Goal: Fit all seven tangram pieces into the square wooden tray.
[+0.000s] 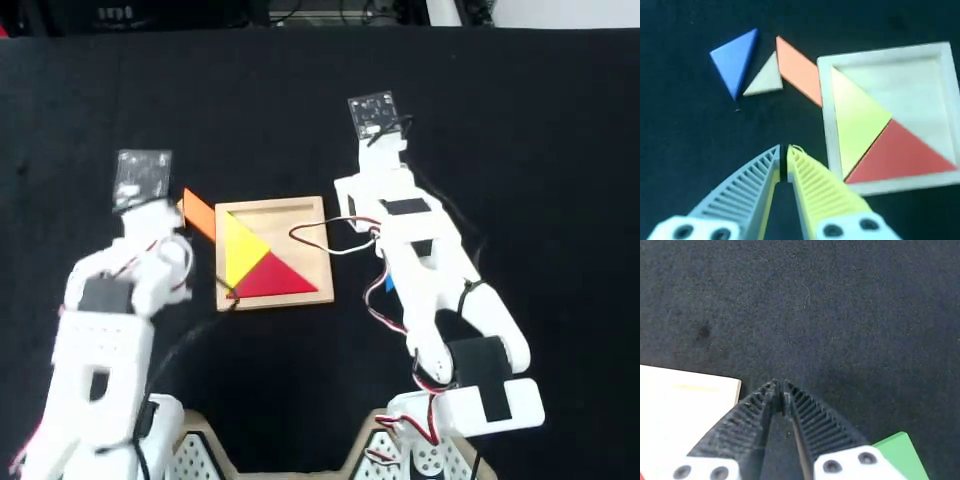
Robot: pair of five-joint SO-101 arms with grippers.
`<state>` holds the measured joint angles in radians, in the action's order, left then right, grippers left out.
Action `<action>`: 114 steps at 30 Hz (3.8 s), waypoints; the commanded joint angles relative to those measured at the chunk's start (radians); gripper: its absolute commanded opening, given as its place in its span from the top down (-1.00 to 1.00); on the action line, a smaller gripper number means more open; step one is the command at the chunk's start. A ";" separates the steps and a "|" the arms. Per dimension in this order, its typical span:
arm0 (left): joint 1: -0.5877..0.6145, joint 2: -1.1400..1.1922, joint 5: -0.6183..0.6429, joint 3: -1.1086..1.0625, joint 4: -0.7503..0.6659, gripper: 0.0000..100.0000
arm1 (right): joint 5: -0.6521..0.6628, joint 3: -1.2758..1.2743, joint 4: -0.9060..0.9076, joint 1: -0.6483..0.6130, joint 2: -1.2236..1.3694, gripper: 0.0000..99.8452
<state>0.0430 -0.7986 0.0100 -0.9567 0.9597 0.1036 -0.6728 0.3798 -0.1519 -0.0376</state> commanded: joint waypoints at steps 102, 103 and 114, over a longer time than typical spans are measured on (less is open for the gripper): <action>0.070 0.582 0.497 0.282 0.230 0.64 | 0.002 0.082 -0.005 0.014 0.081 0.98; 0.074 0.614 0.491 0.285 0.218 0.66 | 0.002 0.082 -0.003 0.014 0.081 0.98; 0.189 0.784 0.494 0.346 0.075 0.70 | 0.002 0.082 -0.003 0.012 0.081 0.98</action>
<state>0.1903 -0.0315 0.4948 -0.6529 1.0579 0.1036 -0.6590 0.3798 -0.1519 0.0453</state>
